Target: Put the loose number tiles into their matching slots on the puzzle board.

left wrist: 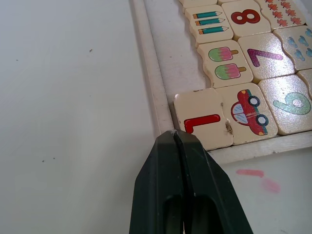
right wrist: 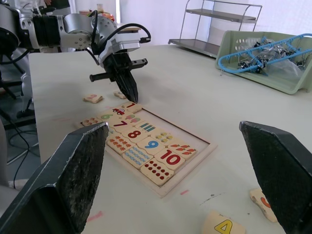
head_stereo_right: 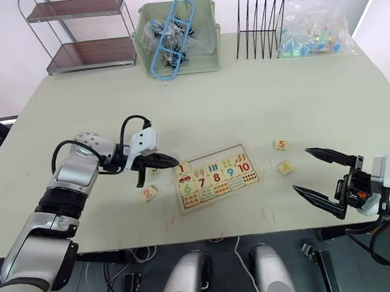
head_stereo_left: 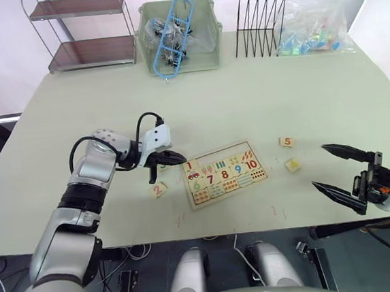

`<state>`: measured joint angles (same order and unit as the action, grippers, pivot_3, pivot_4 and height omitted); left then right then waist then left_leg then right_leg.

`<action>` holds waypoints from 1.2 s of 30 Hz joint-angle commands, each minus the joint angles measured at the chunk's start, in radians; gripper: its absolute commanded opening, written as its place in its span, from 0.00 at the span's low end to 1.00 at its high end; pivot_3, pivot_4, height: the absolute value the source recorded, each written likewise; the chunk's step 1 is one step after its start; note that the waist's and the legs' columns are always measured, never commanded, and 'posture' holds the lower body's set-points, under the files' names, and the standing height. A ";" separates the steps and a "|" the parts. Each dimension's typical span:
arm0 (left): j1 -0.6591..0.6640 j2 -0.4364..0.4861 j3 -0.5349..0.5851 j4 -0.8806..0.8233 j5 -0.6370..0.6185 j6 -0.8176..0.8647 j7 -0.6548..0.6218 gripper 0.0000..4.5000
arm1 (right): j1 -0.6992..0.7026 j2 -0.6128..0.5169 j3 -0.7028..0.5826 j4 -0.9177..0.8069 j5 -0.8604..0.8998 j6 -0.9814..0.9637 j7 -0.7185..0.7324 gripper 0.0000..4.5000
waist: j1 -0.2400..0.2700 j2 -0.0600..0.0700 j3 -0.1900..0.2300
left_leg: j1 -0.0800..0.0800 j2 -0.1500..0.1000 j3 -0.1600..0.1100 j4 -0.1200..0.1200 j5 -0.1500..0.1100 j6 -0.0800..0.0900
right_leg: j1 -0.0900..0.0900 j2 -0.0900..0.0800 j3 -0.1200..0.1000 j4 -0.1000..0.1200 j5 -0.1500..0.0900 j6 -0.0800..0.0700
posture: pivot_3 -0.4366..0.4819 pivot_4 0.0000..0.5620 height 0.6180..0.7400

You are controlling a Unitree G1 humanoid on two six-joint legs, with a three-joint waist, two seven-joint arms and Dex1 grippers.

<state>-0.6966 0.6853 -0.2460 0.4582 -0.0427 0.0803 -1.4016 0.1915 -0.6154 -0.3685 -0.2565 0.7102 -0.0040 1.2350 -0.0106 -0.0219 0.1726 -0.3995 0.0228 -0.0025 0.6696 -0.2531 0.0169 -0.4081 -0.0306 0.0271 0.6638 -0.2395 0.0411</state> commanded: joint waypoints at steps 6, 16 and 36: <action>-0.002 0.003 0.036 -0.002 -0.027 -0.009 0.006 0.01 | -0.001 0.001 -0.008 -0.014 0.008 -0.009 -0.001 1.00 | 0.000 0.000 0.000 | 0.000 0.000 0.000 0.000 0.000 0.000 | 0.000 0.000 0.000 0.000 0.000 0.000 | 0.48 0.27 1.00; 0.016 0.001 0.215 -0.084 -0.212 0.208 0.076 0.01 | -0.010 -0.009 -0.008 -0.010 0.010 0.008 -0.008 1.00 | -0.001 0.000 0.000 | 0.000 0.000 -0.001 0.000 0.000 0.000 | 0.000 0.000 0.000 0.000 0.000 0.000 | 0.48 0.27 1.00; 0.515 0.001 0.602 -0.550 -0.423 0.370 0.430 0.01 | -0.034 -0.021 -0.033 0.130 -0.120 0.017 -0.152 1.00 | 0.001 0.000 0.000 | 0.001 0.002 -0.004 0.000 0.000 0.000 | 0.000 -0.003 0.000 0.000 0.000 0.000 | 0.48 0.27 1.00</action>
<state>-0.1982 0.6906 0.3102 -0.0526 -0.4517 0.4751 -1.0048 0.1540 -0.6232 -0.3729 -0.1246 0.5978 0.0244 1.1005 -0.0093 -0.0215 0.1723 -0.3979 0.0252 -0.0061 0.6693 -0.2531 0.0168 -0.4081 -0.0335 0.0278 0.6641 -0.2394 0.0411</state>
